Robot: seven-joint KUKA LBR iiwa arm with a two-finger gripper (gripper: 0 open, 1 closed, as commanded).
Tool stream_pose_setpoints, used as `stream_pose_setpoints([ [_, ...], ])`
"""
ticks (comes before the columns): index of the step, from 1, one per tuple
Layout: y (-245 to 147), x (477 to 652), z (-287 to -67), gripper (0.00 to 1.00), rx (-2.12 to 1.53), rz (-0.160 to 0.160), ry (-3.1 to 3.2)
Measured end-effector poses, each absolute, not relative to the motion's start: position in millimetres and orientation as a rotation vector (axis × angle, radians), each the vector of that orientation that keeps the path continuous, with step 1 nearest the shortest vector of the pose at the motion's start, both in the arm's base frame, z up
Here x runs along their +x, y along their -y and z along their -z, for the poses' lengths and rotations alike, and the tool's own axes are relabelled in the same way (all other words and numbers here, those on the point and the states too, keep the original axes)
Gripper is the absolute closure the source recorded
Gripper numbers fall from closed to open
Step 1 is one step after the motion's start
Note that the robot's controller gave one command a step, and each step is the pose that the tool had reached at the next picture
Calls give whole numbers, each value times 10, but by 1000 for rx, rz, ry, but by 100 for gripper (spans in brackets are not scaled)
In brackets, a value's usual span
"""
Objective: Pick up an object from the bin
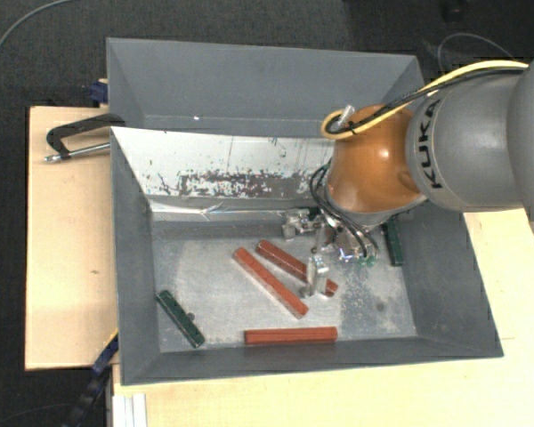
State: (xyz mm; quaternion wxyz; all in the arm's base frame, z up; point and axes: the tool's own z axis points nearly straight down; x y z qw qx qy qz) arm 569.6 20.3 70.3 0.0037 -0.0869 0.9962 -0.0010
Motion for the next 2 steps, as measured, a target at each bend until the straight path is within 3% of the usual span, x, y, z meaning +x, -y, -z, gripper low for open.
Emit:
stream_pose_setpoints([
  [1,-249,5686,-709,100,-278,-3,-3124],
  [2,-186,5856,-2108,100,-276,0,-3113],
])
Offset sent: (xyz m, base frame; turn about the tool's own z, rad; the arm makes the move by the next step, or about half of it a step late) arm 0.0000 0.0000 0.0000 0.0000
